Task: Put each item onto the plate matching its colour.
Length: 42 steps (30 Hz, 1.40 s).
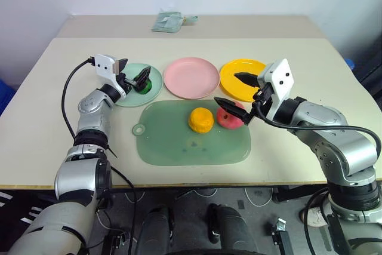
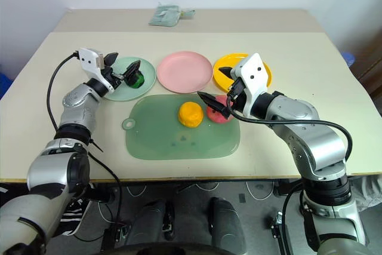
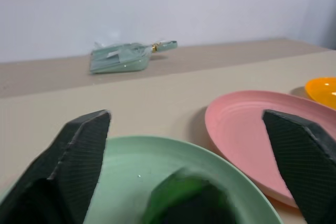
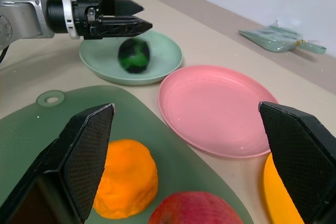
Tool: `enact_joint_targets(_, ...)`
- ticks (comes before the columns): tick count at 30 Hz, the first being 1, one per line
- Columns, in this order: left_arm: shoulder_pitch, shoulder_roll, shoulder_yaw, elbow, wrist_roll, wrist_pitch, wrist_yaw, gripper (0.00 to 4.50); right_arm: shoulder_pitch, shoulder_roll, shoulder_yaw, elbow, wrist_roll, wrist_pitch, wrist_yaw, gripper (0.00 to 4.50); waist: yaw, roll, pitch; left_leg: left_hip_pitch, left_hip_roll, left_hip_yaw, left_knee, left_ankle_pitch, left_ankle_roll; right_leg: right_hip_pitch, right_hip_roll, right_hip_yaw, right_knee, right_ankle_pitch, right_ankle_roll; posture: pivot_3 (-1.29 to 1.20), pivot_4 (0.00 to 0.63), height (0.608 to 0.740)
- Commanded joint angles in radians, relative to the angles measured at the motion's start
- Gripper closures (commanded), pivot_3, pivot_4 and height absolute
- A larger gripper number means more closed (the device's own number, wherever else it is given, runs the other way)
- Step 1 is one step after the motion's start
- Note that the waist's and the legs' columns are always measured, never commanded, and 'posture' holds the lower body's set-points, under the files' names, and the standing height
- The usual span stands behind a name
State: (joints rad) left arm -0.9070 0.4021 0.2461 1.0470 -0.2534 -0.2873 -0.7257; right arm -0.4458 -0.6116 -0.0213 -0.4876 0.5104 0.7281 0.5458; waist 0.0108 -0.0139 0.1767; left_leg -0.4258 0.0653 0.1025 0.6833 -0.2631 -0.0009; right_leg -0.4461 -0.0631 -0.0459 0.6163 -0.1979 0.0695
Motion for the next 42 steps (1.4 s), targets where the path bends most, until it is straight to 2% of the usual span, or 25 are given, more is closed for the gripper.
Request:
enact_joint_targets(1, -0.031, 0.020, 0.030, -0.056, -0.041, -0.009, -0.043, 0.05, -0.020, -0.014, -0.014, -0.020, -0.017, -0.025, 0.008, 0.00, 0.000, 0.000, 0.000, 0.000, 0.000, 0.000, 0.000, 0.000, 0.000, 0.000, 0.000, 0.000, 0.000, 0.000, 0.000, 0.00, 0.150, 0.740)
enact_joint_targets(3, -0.034, 0.024, 0.038, -0.077, -0.062, -0.009, -0.083, 0.05, -0.023, -0.013, -0.012, -0.018, -0.024, -0.028, 0.011, 0.00, 0.001, 0.000, 0.000, 0.000, 0.000, 0.000, 0.000, 0.000, 0.000, 0.000, 0.000, 0.000, 0.000, 0.000, 0.000, 0.00, 0.150, 0.740)
enact_joint_targets(9, -0.024, 0.068, 0.032, -0.169, -0.146, 0.135, -0.311, 0.05, -0.030, -0.005, -0.008, -0.030, -0.030, -0.037, 0.019, 0.00, 0.000, 0.000, 0.000, 0.000, 0.000, 0.000, 0.000, 0.000, 0.000, 0.000, 0.000, 0.000, 0.000, 0.000, 0.000, 0.00, 0.150, 0.740)
enact_joint_targets(13, 0.059, 0.148, -0.025, -0.389, -0.290, 0.478, -0.652, 0.05, -0.033, -0.025, 0.043, -0.066, -0.028, -0.015, 0.056, 0.00, -0.009, 0.000, 0.000, 0.000, 0.000, 0.000, 0.000, 0.000, 0.000, 0.000, 0.000, 0.000, 0.000, 0.000, 0.000, 0.00, 0.150, 0.740)
enact_joint_targets(19, 0.159, 0.227, -0.105, -0.599, -0.334, 0.706, -0.803, 0.05, -0.039, -0.080, 0.070, 0.035, -0.093, 0.033, 0.049, 0.00, -0.018, 0.000, 0.000, 0.000, 0.000, -0.001, 0.000, 0.000, 0.000, 0.000, 0.000, 0.000, 0.001, -0.002, -0.004, 0.00, 0.150, 0.740)
enact_joint_targets(23, 0.202, 0.260, -0.136, -0.661, -0.317, 0.726, -0.846, 0.05, -0.039, -0.080, 0.065, 0.060, -0.076, 0.096, 0.053, 0.00, -0.022, 0.000, 0.000, 0.000, 0.000, 0.000, 0.000, 0.000, 0.000, 0.000, 0.000, 0.000, 0.001, -0.003, -0.004, 0.00, 0.150, 0.740)
enact_joint_targets(31, 0.241, 0.287, -0.129, -0.686, -0.311, 0.706, -0.856, 0.05, -0.078, 0.041, 0.020, 0.115, -0.007, 0.214, 0.003, 0.00, -0.023, 0.000, 0.000, 0.000, 0.001, -0.001, 0.000, 0.000, 0.000, -0.001, 0.000, 0.000, 0.002, -0.002, -0.004, 0.00, 0.150, 0.740)
enact_joint_targets(42, 0.303, 0.336, -0.082, -0.715, -0.324, 0.697, -0.832, 0.05, -0.090, 0.059, 0.046, 0.253, -0.074, 0.206, -0.036, 0.00, -0.022, 0.000, 0.000, 0.000, 0.001, 0.000, 0.000, 0.000, 0.000, -0.002, 0.000, 0.000, 0.002, -0.003, -0.004, 0.00, 0.150, 0.740)
